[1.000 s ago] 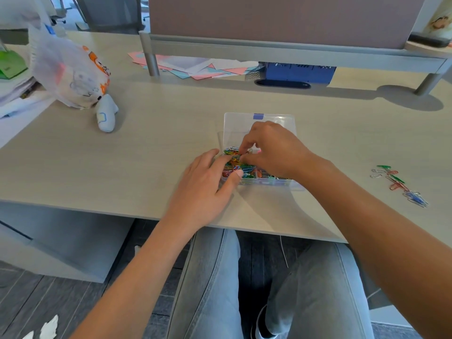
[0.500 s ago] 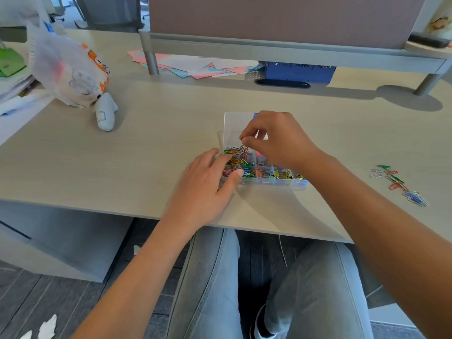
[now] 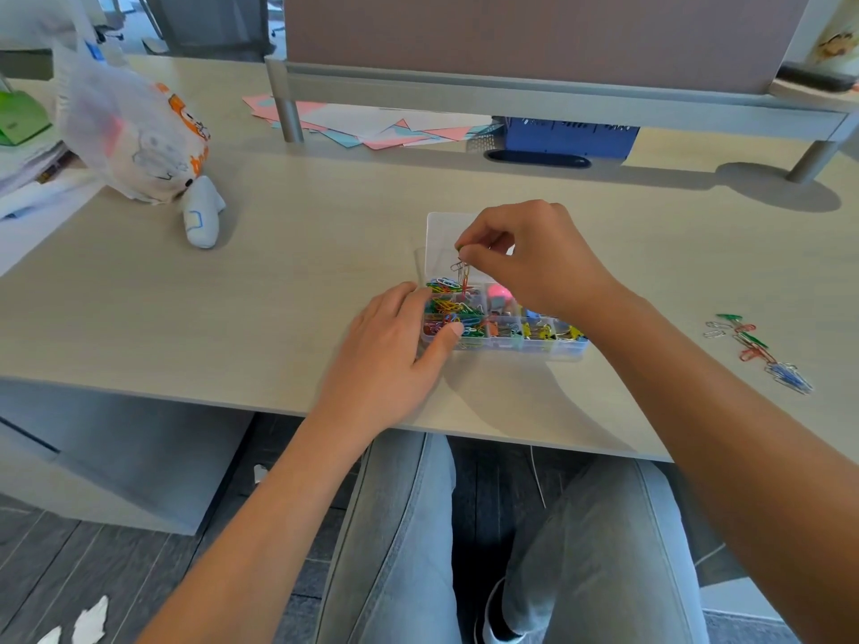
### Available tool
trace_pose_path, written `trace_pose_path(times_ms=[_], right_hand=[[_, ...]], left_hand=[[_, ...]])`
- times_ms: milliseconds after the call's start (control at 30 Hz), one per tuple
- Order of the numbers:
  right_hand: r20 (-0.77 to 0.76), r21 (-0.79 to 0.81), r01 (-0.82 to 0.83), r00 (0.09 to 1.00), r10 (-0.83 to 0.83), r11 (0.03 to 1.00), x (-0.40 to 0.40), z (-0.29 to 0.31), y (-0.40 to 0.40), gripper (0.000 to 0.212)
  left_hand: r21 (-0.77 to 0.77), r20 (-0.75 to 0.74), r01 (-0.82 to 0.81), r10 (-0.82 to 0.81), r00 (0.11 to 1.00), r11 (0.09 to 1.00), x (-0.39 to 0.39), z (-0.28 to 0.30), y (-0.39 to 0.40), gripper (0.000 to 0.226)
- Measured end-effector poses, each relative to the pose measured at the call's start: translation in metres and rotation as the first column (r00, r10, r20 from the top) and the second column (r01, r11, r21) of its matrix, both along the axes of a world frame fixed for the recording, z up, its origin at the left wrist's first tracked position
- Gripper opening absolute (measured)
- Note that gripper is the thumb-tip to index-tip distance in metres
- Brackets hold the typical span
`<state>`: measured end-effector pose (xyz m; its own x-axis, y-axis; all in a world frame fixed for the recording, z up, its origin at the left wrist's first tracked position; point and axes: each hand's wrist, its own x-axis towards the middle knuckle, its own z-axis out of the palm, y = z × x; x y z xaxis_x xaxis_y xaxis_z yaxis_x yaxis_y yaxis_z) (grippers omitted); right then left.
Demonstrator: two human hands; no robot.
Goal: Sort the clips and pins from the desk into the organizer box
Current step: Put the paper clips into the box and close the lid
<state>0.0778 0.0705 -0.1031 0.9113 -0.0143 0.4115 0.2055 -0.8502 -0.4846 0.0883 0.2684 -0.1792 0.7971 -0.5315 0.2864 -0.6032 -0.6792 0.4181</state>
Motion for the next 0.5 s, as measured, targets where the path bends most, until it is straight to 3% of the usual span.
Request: trace_pose_path(times_ms=[300, 500], right_hand=[[-0.094, 0.078, 0.018, 0.995, -0.010, 0.997, -0.007, -0.020, 0.005, 0.011], [-0.144, -0.004, 0.068, 0.987, -0.068, 0.998, -0.017, -0.019, -0.003, 0.016]], left_hand=[[-0.063, -0.011, 0.007, -0.007, 1.000, 0.998, -0.001, 0.000, 0.001, 0.057], [-0.038, 0.032, 0.009, -0.008, 0.999, 0.999, 0.002, -0.004, -0.001, 0.062]])
